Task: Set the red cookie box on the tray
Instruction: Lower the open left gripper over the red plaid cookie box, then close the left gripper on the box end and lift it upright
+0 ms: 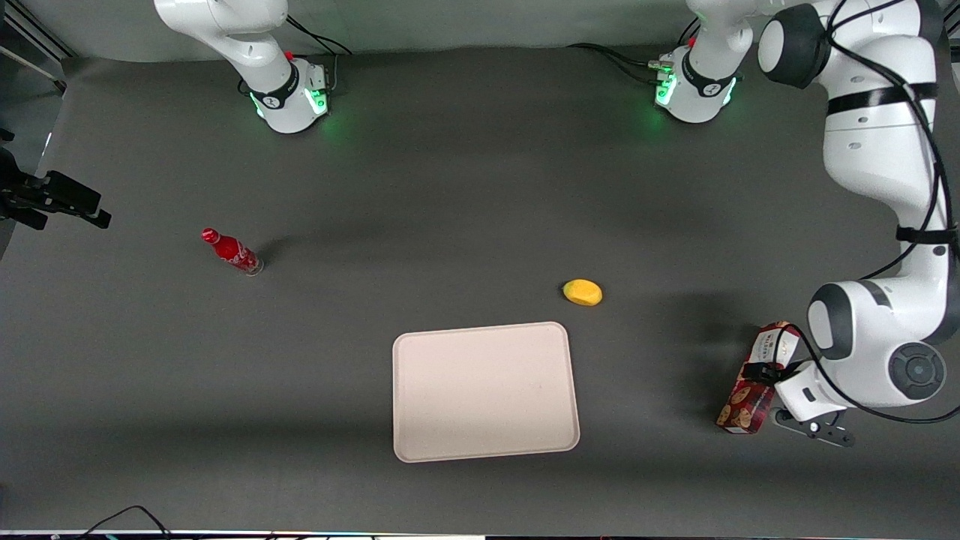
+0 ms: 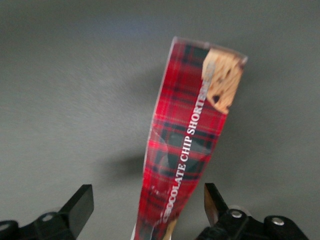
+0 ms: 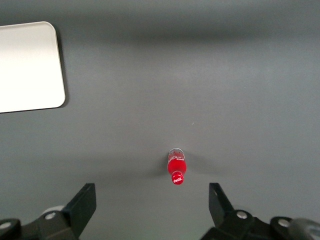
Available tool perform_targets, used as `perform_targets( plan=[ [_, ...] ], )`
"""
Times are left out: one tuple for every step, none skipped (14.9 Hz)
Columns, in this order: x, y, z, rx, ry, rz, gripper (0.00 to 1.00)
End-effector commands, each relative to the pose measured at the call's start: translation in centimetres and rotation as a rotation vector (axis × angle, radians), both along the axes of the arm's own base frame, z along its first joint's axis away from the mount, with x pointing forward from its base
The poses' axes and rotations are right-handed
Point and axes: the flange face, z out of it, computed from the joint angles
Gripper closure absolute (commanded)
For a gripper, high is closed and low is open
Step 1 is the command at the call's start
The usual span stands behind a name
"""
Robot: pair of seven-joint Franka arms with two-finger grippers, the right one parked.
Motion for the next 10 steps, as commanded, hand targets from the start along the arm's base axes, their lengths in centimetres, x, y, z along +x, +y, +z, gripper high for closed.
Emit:
perform_targets(
  plan=[
    [-0.7,0.1,-0.8,-0.010,0.016,-0.004,0.92],
    [-0.7,0.2,-0.8,-0.014,0.014,0.010,1.00],
    [-0.8,0.3,-0.8,-0.021,0.017,0.016,1.00],
    [-0.7,0.2,-0.7,-0.024,0.016,0.020,1.00],
    [-0.7,0.2,-0.6,-0.025,0.016,0.020,1.00],
    [-0.8,0.2,-0.4,-0.026,0.019,0.021,1.00],
    [-0.8,0.2,-0.2,-0.028,0.019,0.022,1.00],
    [-0.7,0.1,0.2,-0.039,0.012,0.029,1.00],
    [-0.7,0.2,0.7,-0.046,0.015,0.036,1.00],
    [-0.7,0.2,2.4,-0.056,0.023,0.039,1.00]
  ],
)
